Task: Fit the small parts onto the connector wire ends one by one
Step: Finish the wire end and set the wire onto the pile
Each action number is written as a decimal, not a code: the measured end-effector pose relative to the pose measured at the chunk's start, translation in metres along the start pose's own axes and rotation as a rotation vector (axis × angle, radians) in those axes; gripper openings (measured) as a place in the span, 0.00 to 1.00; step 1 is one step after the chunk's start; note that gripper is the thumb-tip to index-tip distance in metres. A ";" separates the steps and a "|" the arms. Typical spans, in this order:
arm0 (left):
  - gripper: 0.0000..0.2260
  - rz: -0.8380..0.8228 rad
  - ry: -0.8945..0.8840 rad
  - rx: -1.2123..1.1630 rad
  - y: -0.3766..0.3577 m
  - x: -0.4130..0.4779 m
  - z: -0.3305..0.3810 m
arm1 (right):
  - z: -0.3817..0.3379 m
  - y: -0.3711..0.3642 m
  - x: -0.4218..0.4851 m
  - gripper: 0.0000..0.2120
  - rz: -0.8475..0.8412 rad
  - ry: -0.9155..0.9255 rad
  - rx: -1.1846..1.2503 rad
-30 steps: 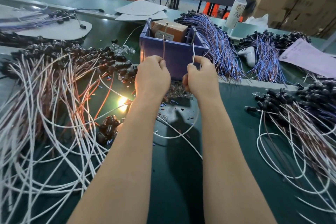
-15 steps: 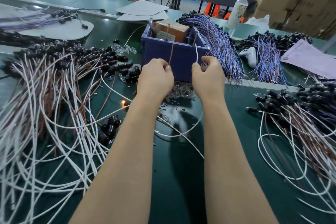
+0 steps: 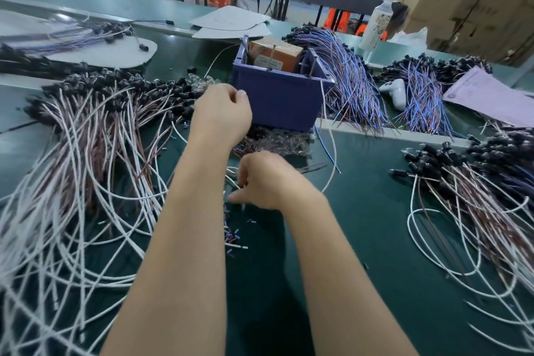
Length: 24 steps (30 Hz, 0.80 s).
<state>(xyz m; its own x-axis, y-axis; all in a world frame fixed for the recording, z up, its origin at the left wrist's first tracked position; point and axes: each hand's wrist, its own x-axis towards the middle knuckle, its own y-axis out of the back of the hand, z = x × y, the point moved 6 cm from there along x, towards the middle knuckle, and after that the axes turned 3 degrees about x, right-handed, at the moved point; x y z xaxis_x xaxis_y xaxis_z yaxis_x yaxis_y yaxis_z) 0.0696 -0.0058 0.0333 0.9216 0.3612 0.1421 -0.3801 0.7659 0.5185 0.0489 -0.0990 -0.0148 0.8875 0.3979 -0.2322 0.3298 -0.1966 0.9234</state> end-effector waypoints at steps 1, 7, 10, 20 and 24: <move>0.13 -0.022 0.024 0.032 -0.002 -0.001 -0.005 | 0.001 -0.003 0.003 0.17 0.003 -0.023 -0.019; 0.11 -0.226 0.084 0.174 -0.020 -0.008 -0.018 | 0.005 -0.001 0.008 0.13 0.086 -0.012 0.020; 0.11 -0.227 0.070 0.170 -0.021 -0.008 -0.015 | 0.004 -0.004 0.012 0.09 0.075 0.015 -0.004; 0.11 -0.057 0.047 0.086 -0.007 -0.001 -0.010 | 0.054 0.065 -0.015 0.03 0.421 0.046 0.465; 0.15 0.033 -0.068 0.092 -0.001 -0.004 0.014 | 0.077 0.087 -0.033 0.09 0.624 0.027 0.742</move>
<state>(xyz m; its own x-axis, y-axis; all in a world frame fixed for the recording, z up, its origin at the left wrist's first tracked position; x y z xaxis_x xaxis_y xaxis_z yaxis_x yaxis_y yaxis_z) 0.0671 -0.0156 0.0436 0.9132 0.3457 0.2159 -0.4043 0.7013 0.5871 0.0729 -0.1983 0.0502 0.9669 0.0492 0.2502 -0.0706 -0.8911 0.4482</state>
